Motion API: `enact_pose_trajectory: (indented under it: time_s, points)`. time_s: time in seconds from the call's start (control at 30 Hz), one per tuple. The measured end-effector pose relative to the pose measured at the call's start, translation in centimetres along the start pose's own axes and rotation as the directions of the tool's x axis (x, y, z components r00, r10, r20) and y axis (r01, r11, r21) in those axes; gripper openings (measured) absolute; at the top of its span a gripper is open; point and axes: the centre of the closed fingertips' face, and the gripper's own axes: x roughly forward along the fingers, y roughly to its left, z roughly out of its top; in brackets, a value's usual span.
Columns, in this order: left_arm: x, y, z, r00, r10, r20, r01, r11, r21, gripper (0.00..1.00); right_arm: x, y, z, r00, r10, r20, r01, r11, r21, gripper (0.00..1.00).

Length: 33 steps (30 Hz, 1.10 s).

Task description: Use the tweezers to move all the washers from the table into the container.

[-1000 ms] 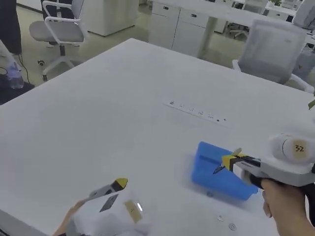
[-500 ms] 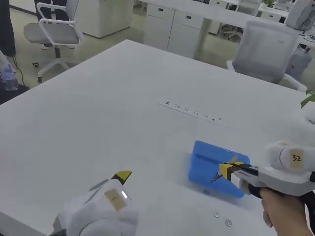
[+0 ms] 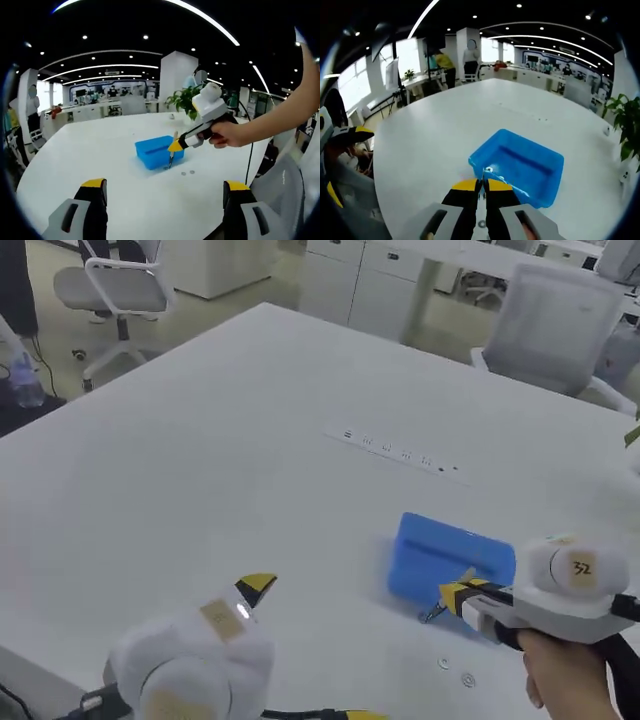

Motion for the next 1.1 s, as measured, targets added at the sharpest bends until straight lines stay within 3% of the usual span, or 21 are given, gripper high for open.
enact_pose_trajectory:
  time_s: [0.07, 0.13, 0.33, 0.43, 0.67, 1.1]
  points:
    - [0.0, -0.3, 0.3, 0.9997, -0.017, 0.02, 0.017, 1.0, -0.01, 0.99, 0.1, 0.0, -0.1, 1.0, 0.0, -0.001, 0.0, 1.0, 0.004, 0.01]
    - [0.0, -0.1, 0.3, 0.9997, -0.004, 0.026, 0.004, 1.0, -0.006, 0.99, 0.3, -0.1, -0.3, 1.0, -0.002, -0.004, 0.002, 1.0, 0.004, 0.01]
    - [0.2, -0.4, -0.2, 0.9999, -0.015, 0.004, 0.015, 1.0, 0.007, 0.99, 0.5, -0.2, 0.5, 0.9997, -0.003, 0.023, 0.003, 1.0, -0.01, 0.01]
    - [0.3, 0.0, -1.0, 0.9986, 0.007, -0.053, -0.006, 1.0, 0.023, 0.99, 1.0, -0.3, 0.4, 0.9999, -0.004, 0.013, 0.004, 1.0, -0.015, 0.01]
    - [0.1, 0.2, -0.7, 0.9995, 0.003, -0.031, -0.003, 1.0, -0.011, 0.99, 1.5, -0.3, -0.1, 1.0, -0.001, -0.001, 0.001, 1.0, -0.009, 0.01]
    - [0.1, 0.2, -1.4, 0.9979, 0.001, -0.065, -0.002, 1.0, -0.01, 0.99, 1.5, -0.3, 0.5, 0.9996, -0.013, 0.024, 0.013, 1.0, -0.006, 0.02]
